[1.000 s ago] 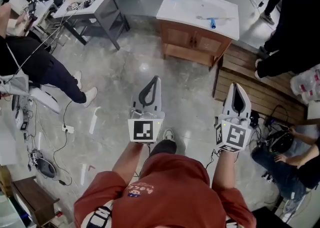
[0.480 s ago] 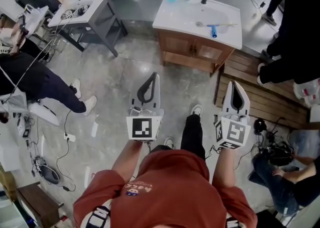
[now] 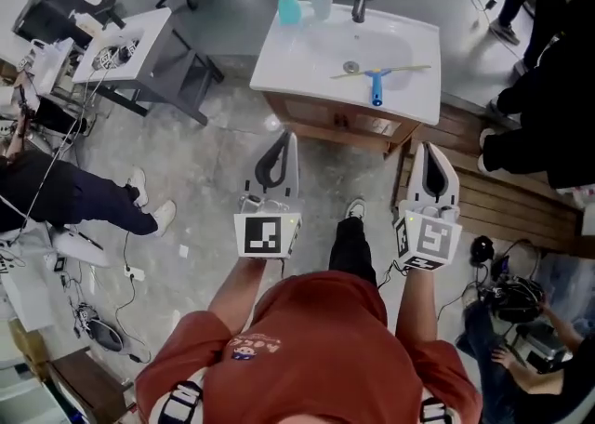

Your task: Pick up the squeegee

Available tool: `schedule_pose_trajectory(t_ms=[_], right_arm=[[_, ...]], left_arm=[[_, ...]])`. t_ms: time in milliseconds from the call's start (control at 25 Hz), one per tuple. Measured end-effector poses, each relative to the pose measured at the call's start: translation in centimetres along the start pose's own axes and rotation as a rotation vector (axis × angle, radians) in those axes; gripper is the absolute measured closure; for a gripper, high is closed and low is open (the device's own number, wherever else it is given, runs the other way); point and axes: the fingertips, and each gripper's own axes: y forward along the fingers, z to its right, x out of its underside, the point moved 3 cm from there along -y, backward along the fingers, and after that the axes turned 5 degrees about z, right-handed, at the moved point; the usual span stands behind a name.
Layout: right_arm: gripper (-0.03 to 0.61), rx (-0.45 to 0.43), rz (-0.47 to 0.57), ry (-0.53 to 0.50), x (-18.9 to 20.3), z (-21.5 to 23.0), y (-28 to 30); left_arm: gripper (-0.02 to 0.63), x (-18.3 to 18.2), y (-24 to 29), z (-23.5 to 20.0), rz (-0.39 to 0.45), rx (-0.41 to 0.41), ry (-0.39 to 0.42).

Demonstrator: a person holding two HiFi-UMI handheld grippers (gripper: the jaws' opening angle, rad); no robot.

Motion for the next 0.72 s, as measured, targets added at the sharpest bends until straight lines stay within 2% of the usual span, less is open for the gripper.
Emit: schedule_pose_trajectory(t_ms=[240,360,560,720], right_arm=[[0.571,0.002,-0.036,0.008,1.9,6.6,9.3],[0.571,0.005,-0.046,0.013,1.7,9.2,13.3],[0.571,0.011,-0.053,0.030,3.0,12.7,18.7],[0.571,0.010,-0.049,0.045,3.1,14.8,21.6]], left_arm=[[0.597,2.9,11.2,1.6,-0.017,0.006,0.002],[0.597,3.1,16.0,1.7,-0.019,-0.003,0.002],[0.597,4.5,22.4,1.9,-0.022,-0.005,0.050],[0.597,4.7,26.2,2.2,-0.011,-0.009,0.047]])
